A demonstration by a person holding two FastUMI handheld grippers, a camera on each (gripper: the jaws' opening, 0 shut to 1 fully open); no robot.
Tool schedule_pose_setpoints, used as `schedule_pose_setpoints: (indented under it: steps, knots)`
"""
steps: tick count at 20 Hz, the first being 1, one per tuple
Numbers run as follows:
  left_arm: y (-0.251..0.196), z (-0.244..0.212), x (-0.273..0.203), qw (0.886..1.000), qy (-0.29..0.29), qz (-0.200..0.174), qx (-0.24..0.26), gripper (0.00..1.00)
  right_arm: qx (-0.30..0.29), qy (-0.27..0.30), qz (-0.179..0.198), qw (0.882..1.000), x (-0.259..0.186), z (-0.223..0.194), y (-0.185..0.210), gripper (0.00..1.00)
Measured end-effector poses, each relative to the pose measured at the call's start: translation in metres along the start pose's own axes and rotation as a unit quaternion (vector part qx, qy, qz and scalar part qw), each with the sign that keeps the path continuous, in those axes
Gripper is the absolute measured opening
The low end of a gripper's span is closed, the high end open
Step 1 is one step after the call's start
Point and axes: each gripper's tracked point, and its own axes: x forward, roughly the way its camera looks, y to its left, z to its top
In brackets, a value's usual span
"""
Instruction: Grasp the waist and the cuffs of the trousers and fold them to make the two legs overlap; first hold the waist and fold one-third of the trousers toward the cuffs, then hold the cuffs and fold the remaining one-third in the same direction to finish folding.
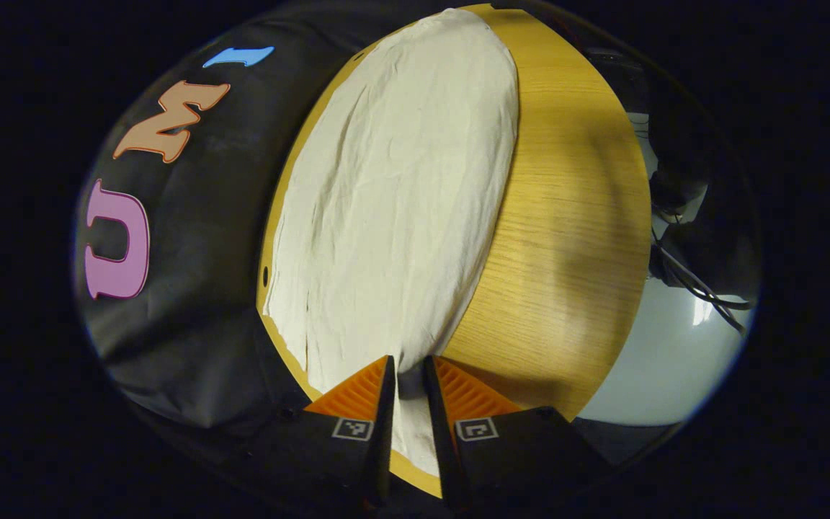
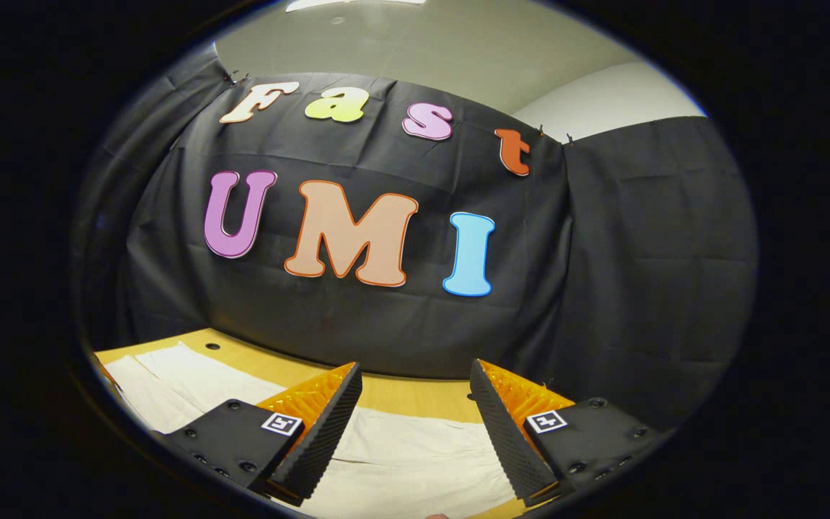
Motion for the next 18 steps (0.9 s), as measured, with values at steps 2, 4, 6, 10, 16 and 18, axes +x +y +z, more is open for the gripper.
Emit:
schedule_pose_setpoints:
  steps: [2, 4, 6, 10, 16, 18]
  knots:
    - [-0.002, 0.000, 0.001, 1.000, 0.002, 0.002, 0.000, 0.05, -0.025, 0.010, 0.006, 1.000, 0.003, -0.011, -0.009, 0.98]
    - [-0.002, -0.001, 0.002, 1.000, 0.007, 0.007, 0.004, 0.01, -0.056, 0.022, 0.013, 0.998, 0.002, -0.024, -0.019, 0.98]
    - [-0.002, -0.002, 0.002, 1.000, 0.014, 0.005, -0.002, 0.00, -0.091, 0.026, 0.016, 0.995, 0.000, -0.035, -0.035, 0.97]
    - [-0.004, -0.003, 0.001, 1.000, 0.022, -0.002, -0.018, 0.00, -0.180, 0.045, 0.011, 0.983, -0.002, -0.065, -0.074, 0.98]
    - [-0.004, -0.003, 0.002, 0.999, 0.032, 0.003, -0.026, 0.00, -0.314, 0.089, 0.061, 0.943, -0.018, -0.125, -0.103, 0.99]
    - [-0.005, -0.002, 0.002, 0.999, 0.033, 0.003, -0.032, 0.00, -0.348, 0.105, 0.087, 0.928, -0.027, -0.149, -0.107, 0.97]
